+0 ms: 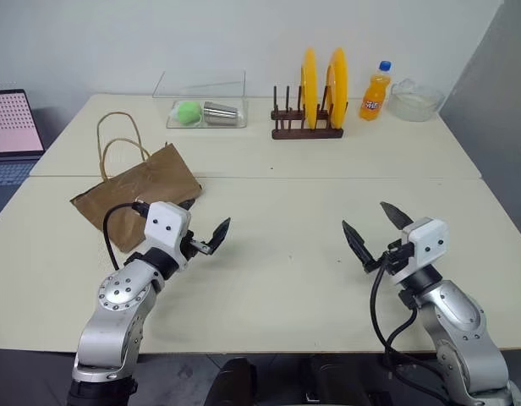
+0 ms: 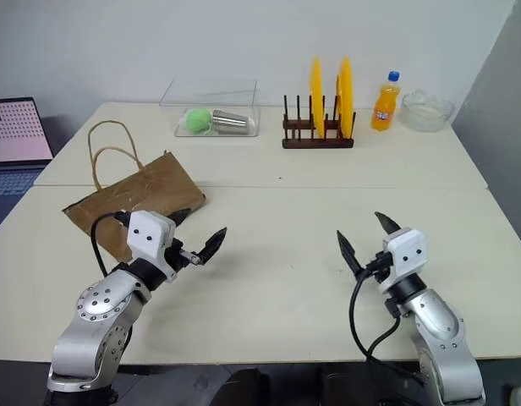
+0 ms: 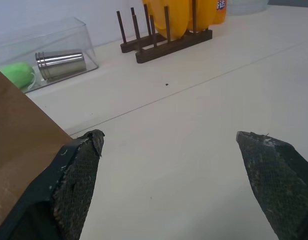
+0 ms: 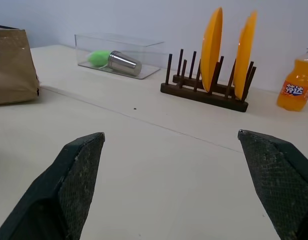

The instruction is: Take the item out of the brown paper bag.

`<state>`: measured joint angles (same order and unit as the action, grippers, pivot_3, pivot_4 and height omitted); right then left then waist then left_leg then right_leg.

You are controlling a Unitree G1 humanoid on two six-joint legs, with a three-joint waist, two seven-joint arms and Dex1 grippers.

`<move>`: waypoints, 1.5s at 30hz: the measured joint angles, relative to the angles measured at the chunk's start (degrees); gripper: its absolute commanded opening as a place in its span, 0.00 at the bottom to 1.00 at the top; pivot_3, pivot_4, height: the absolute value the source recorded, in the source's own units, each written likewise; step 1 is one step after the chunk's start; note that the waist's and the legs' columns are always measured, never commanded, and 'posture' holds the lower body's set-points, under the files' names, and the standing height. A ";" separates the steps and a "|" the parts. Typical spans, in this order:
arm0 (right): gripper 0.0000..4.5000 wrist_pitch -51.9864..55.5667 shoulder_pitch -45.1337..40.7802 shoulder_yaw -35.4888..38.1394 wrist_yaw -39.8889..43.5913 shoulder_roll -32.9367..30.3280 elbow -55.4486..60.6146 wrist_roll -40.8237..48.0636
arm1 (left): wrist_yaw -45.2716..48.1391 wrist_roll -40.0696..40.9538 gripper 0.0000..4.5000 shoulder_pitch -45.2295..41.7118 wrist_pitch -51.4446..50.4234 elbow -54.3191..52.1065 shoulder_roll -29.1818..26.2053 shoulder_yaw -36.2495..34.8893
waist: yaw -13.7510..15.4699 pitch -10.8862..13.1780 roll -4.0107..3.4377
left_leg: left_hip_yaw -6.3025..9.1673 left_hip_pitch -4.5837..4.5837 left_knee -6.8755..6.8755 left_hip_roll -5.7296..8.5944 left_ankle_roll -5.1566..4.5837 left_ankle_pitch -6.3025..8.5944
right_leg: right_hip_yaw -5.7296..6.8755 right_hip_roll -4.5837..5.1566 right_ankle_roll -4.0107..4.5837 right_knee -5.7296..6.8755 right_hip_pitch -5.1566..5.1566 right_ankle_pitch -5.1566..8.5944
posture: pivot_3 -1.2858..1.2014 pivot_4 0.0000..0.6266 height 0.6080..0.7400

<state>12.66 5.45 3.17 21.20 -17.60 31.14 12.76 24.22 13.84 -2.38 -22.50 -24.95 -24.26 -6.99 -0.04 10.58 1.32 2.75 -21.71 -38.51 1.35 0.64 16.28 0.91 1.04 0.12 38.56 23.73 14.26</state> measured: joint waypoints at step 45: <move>1.00 12.99 -22.18 -4.66 20.65 -11.37 -0.33 18.51 | -2.70 11.40 1.00 2.23 -2.19 -2.44 -3.87 -19.61 | 0.00 0.02 0.00 | 0.06 -0.04 0.05 0.00 -0.01 0.00 | 0.07 0.00 0.01 -0.14 -0.02 -0.01 | 0.52 0.24 1.00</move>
<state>25.64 -16.73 -1.50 41.84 -28.97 30.81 31.27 21.51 25.24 -0.15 -24.69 -27.39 -28.12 -26.61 -0.04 10.61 1.32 2.81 -21.74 -38.46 1.35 0.64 16.28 0.98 1.04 0.13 38.41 23.72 14.25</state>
